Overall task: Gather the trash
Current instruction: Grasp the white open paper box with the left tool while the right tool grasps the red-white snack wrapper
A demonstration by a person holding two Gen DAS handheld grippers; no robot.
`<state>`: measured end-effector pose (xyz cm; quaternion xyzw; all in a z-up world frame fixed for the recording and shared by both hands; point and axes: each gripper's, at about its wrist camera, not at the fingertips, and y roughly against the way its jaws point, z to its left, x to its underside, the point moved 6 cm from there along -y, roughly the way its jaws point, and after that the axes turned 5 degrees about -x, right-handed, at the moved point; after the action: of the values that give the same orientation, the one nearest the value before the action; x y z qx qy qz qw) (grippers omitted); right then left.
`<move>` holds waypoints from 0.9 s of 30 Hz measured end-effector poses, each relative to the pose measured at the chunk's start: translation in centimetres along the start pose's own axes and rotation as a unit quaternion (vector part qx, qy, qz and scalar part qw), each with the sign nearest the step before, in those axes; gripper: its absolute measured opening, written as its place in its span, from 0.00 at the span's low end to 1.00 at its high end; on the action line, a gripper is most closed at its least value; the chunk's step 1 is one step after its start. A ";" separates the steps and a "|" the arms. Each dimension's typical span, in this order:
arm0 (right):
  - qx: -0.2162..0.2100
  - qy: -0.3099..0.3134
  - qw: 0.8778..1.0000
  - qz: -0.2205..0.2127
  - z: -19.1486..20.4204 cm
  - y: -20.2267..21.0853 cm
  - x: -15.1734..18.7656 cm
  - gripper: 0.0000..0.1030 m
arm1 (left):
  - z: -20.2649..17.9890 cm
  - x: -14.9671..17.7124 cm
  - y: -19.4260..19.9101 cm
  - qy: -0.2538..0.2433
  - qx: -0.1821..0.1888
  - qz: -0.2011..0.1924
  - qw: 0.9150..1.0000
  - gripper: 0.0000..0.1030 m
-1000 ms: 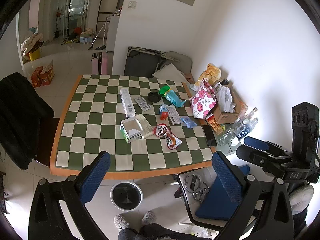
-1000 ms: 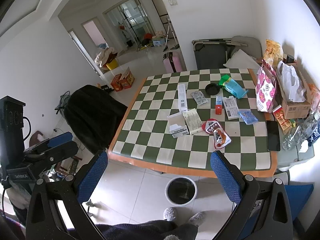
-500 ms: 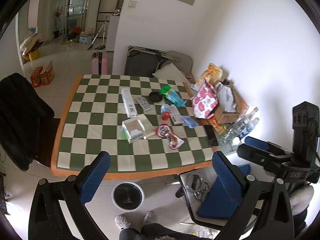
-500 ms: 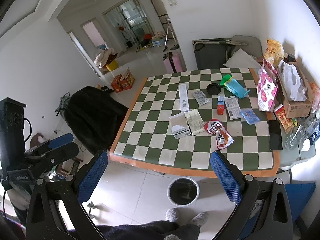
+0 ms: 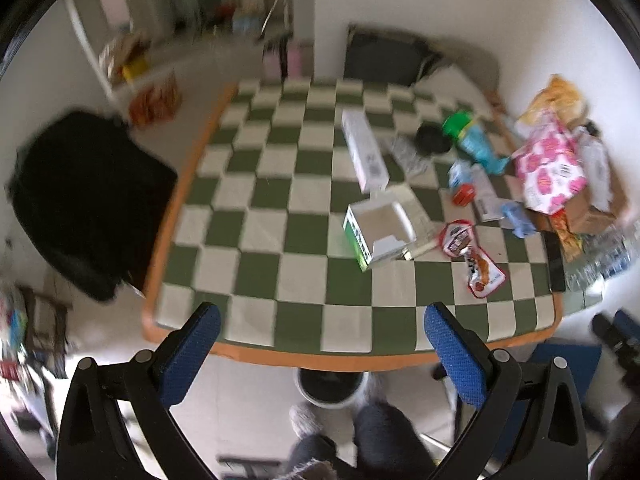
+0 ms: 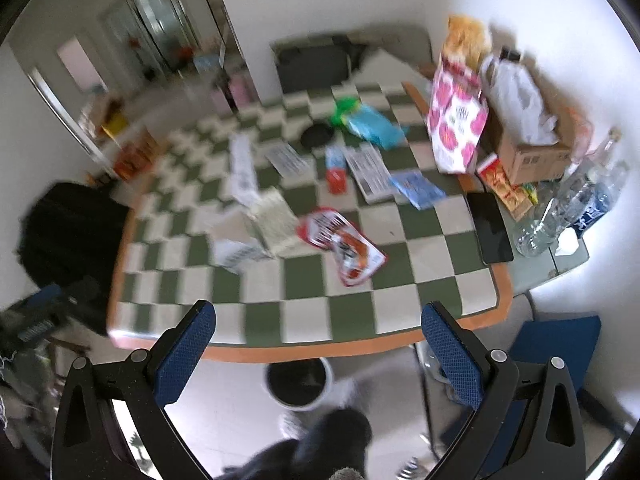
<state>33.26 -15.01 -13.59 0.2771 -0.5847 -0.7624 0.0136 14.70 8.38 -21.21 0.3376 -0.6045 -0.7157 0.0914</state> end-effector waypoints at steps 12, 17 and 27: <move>0.005 0.056 0.980 0.190 -4.5 -25.3 -6.1 1.00 | -7.7 -5.9 -17.6 0.122 0.024 0.184 0.975 1.00; -0.001 0.093 0.966 0.242 -3.9 -31.1 -5.6 1.00 | -9.3 -7.3 -22.3 0.115 -0.006 0.219 0.969 0.95; 0.024 0.138 0.962 0.233 -1.7 -34.7 -2.9 0.72 | -8.5 -5.9 -21.9 0.064 -0.063 0.203 0.975 0.71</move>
<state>46.95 -4.59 -43.86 0.2358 -0.6435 -0.6785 0.2646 30.28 10.31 -39.66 0.2463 -0.6070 -0.6958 0.2946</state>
